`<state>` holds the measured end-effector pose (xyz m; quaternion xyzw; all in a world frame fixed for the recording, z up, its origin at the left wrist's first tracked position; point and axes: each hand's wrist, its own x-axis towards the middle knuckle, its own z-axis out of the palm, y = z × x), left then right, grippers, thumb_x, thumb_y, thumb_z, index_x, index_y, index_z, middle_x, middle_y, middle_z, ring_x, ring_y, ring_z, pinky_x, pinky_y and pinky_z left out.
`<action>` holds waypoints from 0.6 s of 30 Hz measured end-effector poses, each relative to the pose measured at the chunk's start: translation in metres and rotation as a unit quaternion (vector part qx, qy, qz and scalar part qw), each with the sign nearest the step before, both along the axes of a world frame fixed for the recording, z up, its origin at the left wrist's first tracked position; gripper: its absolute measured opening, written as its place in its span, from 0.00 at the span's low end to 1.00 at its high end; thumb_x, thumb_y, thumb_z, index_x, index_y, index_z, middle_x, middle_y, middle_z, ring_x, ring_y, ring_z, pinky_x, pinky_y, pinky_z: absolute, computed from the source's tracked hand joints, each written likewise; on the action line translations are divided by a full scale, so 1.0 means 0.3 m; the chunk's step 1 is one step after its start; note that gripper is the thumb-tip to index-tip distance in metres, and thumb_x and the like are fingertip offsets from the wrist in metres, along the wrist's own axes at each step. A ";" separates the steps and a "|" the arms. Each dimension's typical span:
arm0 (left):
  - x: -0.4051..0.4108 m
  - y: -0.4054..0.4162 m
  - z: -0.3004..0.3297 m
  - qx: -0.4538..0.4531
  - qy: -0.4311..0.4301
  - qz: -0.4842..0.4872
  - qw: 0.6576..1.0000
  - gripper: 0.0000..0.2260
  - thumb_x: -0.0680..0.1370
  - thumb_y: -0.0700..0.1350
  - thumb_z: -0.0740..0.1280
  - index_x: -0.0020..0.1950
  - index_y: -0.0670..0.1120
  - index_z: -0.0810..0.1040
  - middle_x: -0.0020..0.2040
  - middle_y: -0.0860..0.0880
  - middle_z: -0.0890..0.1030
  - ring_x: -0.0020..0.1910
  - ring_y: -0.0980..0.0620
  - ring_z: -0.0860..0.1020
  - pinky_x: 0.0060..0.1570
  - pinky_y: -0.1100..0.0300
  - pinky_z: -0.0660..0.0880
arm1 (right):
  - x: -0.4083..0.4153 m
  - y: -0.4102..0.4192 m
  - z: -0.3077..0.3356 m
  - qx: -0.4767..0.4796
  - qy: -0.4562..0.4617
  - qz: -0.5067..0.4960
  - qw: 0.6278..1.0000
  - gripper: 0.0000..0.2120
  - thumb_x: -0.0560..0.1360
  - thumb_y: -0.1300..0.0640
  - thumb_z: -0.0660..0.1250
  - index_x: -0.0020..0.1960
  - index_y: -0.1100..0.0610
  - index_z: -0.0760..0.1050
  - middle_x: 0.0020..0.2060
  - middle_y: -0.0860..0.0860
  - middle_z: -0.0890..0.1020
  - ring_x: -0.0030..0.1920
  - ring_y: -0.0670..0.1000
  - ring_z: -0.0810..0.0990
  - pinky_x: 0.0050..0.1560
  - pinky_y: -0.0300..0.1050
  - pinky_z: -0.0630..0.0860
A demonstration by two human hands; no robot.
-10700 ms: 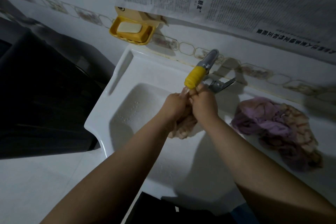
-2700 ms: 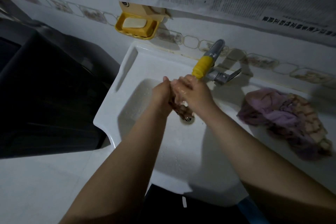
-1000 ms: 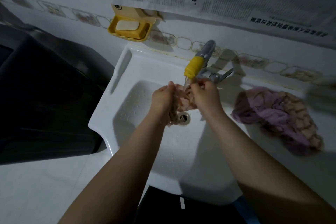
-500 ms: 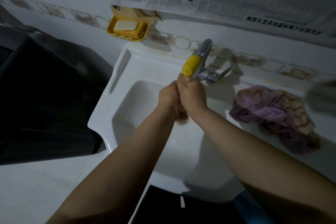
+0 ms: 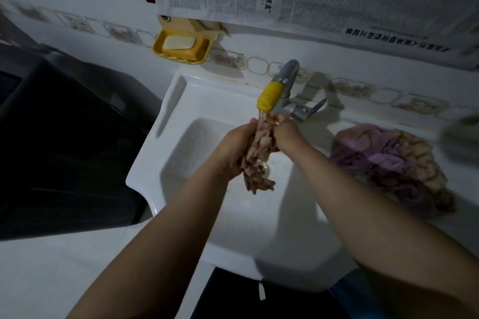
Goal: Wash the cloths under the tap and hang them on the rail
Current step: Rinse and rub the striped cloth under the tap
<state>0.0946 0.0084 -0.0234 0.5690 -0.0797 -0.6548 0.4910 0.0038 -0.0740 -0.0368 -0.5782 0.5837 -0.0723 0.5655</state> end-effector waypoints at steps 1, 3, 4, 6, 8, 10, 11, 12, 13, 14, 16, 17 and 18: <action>0.015 0.010 0.018 -0.011 0.027 -0.014 0.999 0.22 0.83 0.53 0.55 0.56 0.36 0.78 0.47 0.38 0.83 0.46 0.45 0.83 0.46 0.57 0.80 | -0.005 0.019 0.015 0.094 -0.051 -0.001 0.994 0.23 0.78 0.37 0.53 0.41 0.53 0.76 0.34 0.52 0.80 0.39 0.55 0.81 0.43 0.47 0.78; 0.045 0.022 0.038 0.001 0.031 -0.047 0.998 0.23 0.83 0.55 0.52 0.52 0.39 0.78 0.40 0.41 0.84 0.39 0.47 0.83 0.39 0.59 0.80 | -0.024 0.046 0.031 0.204 -0.123 0.023 0.971 0.32 0.74 0.29 0.46 0.48 0.50 0.80 0.33 0.52 0.82 0.36 0.51 0.82 0.37 0.45 0.78; 0.058 0.028 0.051 0.004 0.023 -0.077 0.997 0.23 0.83 0.56 0.51 0.50 0.41 0.78 0.37 0.43 0.84 0.36 0.48 0.82 0.35 0.60 0.79 | -0.035 0.048 0.036 0.213 -0.136 0.041 0.967 0.33 0.73 0.28 0.47 0.53 0.50 0.80 0.31 0.50 0.82 0.34 0.50 0.81 0.34 0.42 0.76; 0.078 0.039 0.065 0.008 -0.058 -0.129 0.990 0.23 0.83 0.57 0.50 0.49 0.44 0.79 0.35 0.45 0.83 0.35 0.49 0.81 0.35 0.59 0.78 | -0.048 0.042 0.043 0.121 -0.098 0.093 0.983 0.28 0.75 0.32 0.55 0.54 0.54 0.80 0.24 0.47 0.77 0.28 0.48 0.75 0.28 0.38 0.69; 0.094 0.055 0.055 0.016 -0.177 -0.178 0.968 0.23 0.82 0.57 0.52 0.49 0.43 0.80 0.39 0.43 0.83 0.38 0.48 0.80 0.42 0.53 0.79 | -0.039 0.025 0.049 -0.012 -0.009 0.135 0.991 0.21 0.76 0.41 0.63 0.50 0.60 0.79 0.31 0.51 0.81 0.33 0.52 0.77 0.31 0.40 0.72; 0.117 0.079 0.006 0.007 -0.243 -0.224 0.944 0.23 0.81 0.60 0.55 0.50 0.42 0.79 0.41 0.40 0.82 0.35 0.48 0.80 0.42 0.49 0.80 | -0.024 0.005 0.058 -0.072 0.016 0.100 0.992 0.14 0.78 0.52 0.62 0.53 0.62 0.78 0.46 0.58 0.83 0.45 0.57 0.81 0.42 0.44 0.76; 0.133 0.096 -0.029 0.010 -0.251 -0.249 0.935 0.23 0.80 0.61 0.56 0.51 0.42 0.78 0.40 0.41 0.80 0.31 0.50 0.78 0.36 0.52 0.79 | -0.019 -0.002 0.076 -0.079 0.009 0.057 0.995 0.12 0.79 0.54 0.60 0.54 0.61 0.77 0.48 0.58 0.81 0.48 0.58 0.80 0.44 0.45 0.75; 0.151 0.120 -0.061 0.020 -0.240 -0.269 0.932 0.23 0.79 0.62 0.59 0.53 0.42 0.77 0.37 0.42 0.78 0.27 0.51 0.74 0.32 0.55 0.76 | -0.017 -0.017 0.091 -0.079 -0.008 0.004 0.997 0.12 0.80 0.54 0.58 0.54 0.58 0.76 0.46 0.58 0.80 0.47 0.59 0.80 0.44 0.47 0.75; 0.170 0.147 -0.099 0.028 -0.203 -0.286 0.936 0.23 0.77 0.61 0.61 0.56 0.42 0.76 0.35 0.44 0.76 0.26 0.52 0.71 0.30 0.58 0.73 | -0.017 -0.038 0.105 -0.071 -0.031 -0.049 0.996 0.12 0.80 0.52 0.57 0.51 0.56 0.76 0.44 0.58 0.81 0.46 0.59 0.81 0.44 0.49 0.76; 0.182 0.176 -0.132 0.025 -0.143 -0.294 0.945 0.23 0.75 0.59 0.62 0.59 0.42 0.75 0.33 0.47 0.74 0.26 0.54 0.68 0.29 0.60 0.69 | -0.020 -0.061 0.109 -0.056 -0.055 -0.094 0.993 0.13 0.80 0.50 0.56 0.47 0.56 0.75 0.41 0.56 0.81 0.43 0.58 0.81 0.44 0.50 0.77; 0.195 0.224 -0.189 -0.004 -0.031 -0.299 0.954 0.30 0.71 0.63 0.67 0.61 0.40 0.74 0.31 0.51 0.71 0.26 0.57 0.66 0.26 0.64 0.66 | -0.033 -0.096 0.102 -0.026 -0.075 -0.153 0.985 0.12 0.80 0.51 0.57 0.43 0.55 0.75 0.37 0.53 0.80 0.39 0.55 0.80 0.43 0.47 0.77; 0.195 0.238 -0.201 -0.007 -0.005 -0.307 0.952 0.35 0.68 0.66 0.70 0.60 0.39 0.74 0.31 0.52 0.71 0.27 0.57 0.67 0.26 0.65 0.67 | -0.041 -0.111 0.087 -0.009 -0.084 -0.181 0.980 0.12 0.80 0.53 0.58 0.42 0.55 0.76 0.37 0.53 0.79 0.38 0.54 0.79 0.42 0.46 0.76; 0.193 0.247 -0.208 -0.007 0.007 -0.317 0.948 0.37 0.64 0.68 0.71 0.59 0.40 0.75 0.32 0.51 0.71 0.27 0.58 0.68 0.27 0.66 0.68 | -0.048 -0.125 0.072 0.016 -0.105 -0.214 0.971 0.12 0.79 0.55 0.59 0.40 0.56 0.76 0.35 0.53 0.79 0.37 0.53 0.79 0.41 0.45 0.76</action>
